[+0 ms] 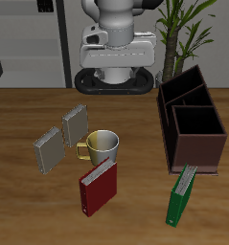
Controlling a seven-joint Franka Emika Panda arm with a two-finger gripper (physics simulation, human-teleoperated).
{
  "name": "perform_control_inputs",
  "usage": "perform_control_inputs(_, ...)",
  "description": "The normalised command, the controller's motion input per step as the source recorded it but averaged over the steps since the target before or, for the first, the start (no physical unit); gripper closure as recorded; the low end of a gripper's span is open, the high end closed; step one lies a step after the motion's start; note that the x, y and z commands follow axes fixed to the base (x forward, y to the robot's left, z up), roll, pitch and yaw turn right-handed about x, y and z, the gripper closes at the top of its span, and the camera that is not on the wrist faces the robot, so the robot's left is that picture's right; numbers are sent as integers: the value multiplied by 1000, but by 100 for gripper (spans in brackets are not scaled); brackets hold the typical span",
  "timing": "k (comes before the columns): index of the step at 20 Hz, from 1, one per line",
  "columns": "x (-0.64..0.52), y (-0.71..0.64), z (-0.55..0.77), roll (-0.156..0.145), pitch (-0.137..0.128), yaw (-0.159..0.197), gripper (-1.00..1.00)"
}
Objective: Place the right yellow book into the left desk caddy's front compartment
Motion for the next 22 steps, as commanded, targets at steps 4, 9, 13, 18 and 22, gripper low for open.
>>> perform_control_inputs(4,51,-24,36,87,16,-11,-100)
perform_control_inputs(9,100,-137,87,45,-28,49,-100)
perform_control_inputs(13,215,-340,7,39,13,-18,-100)
perform_control_inputs(18,179,-306,15,-9,9,-29,-100)
perform_control_inputs(22,382,-780,14,-75,-21,-27,-100)
